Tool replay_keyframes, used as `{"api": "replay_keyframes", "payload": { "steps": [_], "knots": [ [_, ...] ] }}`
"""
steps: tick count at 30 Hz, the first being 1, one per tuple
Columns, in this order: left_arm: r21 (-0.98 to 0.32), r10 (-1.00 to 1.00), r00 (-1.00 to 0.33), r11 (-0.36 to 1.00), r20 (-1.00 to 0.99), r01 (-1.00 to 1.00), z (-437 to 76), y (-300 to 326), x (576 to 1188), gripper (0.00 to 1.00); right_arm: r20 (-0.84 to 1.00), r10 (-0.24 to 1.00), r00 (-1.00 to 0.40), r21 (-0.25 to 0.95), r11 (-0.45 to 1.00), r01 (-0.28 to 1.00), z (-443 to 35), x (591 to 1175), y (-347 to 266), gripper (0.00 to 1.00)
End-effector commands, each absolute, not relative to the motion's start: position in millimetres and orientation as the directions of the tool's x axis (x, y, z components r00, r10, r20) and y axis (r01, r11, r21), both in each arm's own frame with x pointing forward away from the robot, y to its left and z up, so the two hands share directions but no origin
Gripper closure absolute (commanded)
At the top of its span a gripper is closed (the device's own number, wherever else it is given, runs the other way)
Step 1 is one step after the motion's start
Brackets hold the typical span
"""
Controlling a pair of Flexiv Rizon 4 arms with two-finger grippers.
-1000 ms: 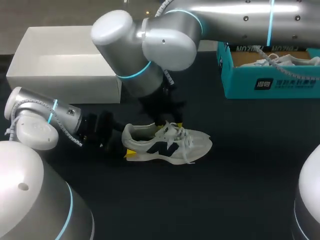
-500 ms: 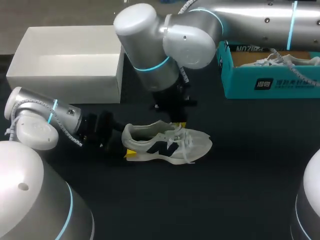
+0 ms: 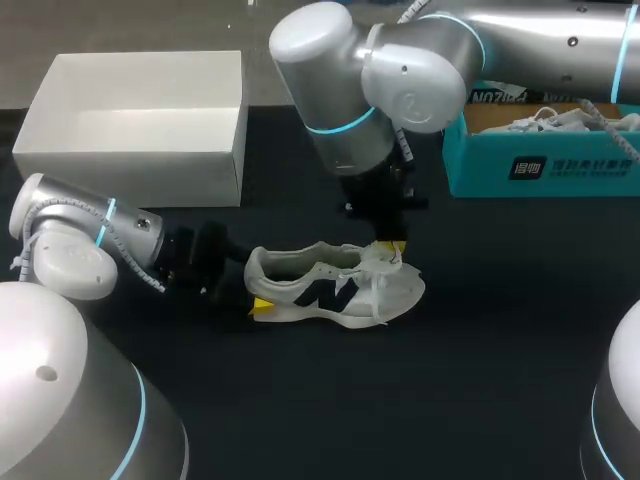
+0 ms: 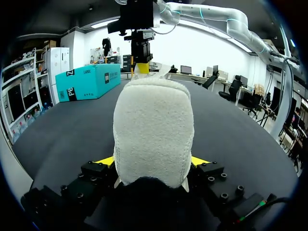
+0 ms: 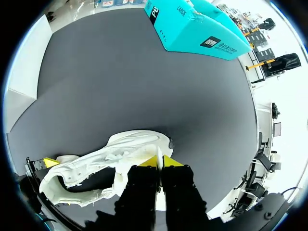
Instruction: Take the shoe out of the shoebox, open the shoe tongue, remove and reinsert the insole, then place the shoe into the shoebox
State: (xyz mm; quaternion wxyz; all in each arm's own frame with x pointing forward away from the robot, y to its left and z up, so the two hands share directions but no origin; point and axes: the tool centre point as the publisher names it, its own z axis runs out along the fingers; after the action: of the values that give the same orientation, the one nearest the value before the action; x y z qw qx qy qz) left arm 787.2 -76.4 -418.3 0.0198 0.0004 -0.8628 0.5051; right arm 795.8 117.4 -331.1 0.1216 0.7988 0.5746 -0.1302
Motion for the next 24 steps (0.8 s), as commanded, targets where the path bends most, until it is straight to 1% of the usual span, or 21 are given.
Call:
{"api": "replay_keyframes", "payload": {
  "steps": [1, 8, 15, 16, 17, 18, 19, 20, 21, 22, 23, 24],
  "knots": [
    [-0.870, 0.021, -0.999, 0.492, 0.036, -0.021, -420.1, -75.5, 787.2, 1.00, -0.345, 0.883, 0.318, 0.031, -0.328, 0.944, -351.7, 793.5, 107.0, 1.00],
    [-0.870, 0.021, -0.999, 0.492, 0.036, -0.021, -420.1, -75.5, 787.2, 1.00, -0.371, 0.860, 0.350, -0.005, -0.379, 0.925, -389.7, 786.2, 95.3, 1.00],
    [-0.870, 0.021, -0.999, 0.492, 0.036, -0.021, -420.1, -75.5, 787.2, 1.00, -0.371, 0.859, 0.353, -0.028, -0.390, 0.920, -402.8, 784.3, 96.4, 1.00],
    [-0.870, 0.021, -0.999, 0.492, 0.036, -0.021, -420.1, -75.5, 787.2, 1.00, -0.368, 0.860, 0.353, -0.029, -0.390, 0.920, -402.8, 784.4, 96.7, 0.96],
    [-0.870, 0.021, -0.999, 0.492, 0.036, -0.021, -420.1, -75.5, 787.2, 1.00, -0.367, 0.862, 0.351, -0.027, -0.387, 0.922, -401.7, 784.9, 98.2, 0.81],
    [-0.870, 0.021, -0.999, 0.492, 0.036, -0.021, -420.1, -75.5, 787.2, 1.00, -0.367, 0.862, 0.351, -0.020, -0.385, 0.923, -399.3, 785.1, 99.2, 0.60],
    [-0.870, 0.021, -0.999, 0.492, 0.036, -0.021, -420.1, -75.5, 787.2, 1.00, -0.366, 0.861, 0.352, -0.015, -0.384, 0.923, -397.1, 784.6, 100.0, 0.55],
    [-0.870, 0.021, -0.999, 0.492, 0.036, -0.021, -420.1, -75.5, 787.2, 1.00, -0.363, 0.862, 0.354, -0.010, -0.384, 0.923, -394.7, 784.3, 100.6, 0.53],
    [-0.870, 0.021, -0.999, 0.492, 0.036, -0.021, -420.1, -75.5, 787.2, 1.00, -0.351, 0.865, 0.360, 0.003, -0.383, 0.924, -387.8, 782.9, 102.5, 0.18],
    [-0.870, 0.021, -0.999, 0.492, 0.036, -0.021, -420.1, -75.5, 787.2, 1.00, -0.351, 0.865, 0.360, 0.014, -0.379, 0.925, -384.0, 783.4, 102.4, 0.04],
    [-0.870, 0.021, -0.999, 0.492, 0.036, -0.021, -420.1, -75.5, 787.2, 1.00, -0.350, 0.865, 0.360, 0.023, -0.377, 0.926, -380.5, 783.1, 103.3, 0.00],
    [-0.870, 0.021, -0.999, 0.492, 0.036, -0.021, -420.1, -75.5, 787.2, 1.00, -0.339, 0.868, 0.362, 0.036, -0.372, 0.927, -374.0, 782.7, 104.8, 0.00]
  ]
}}
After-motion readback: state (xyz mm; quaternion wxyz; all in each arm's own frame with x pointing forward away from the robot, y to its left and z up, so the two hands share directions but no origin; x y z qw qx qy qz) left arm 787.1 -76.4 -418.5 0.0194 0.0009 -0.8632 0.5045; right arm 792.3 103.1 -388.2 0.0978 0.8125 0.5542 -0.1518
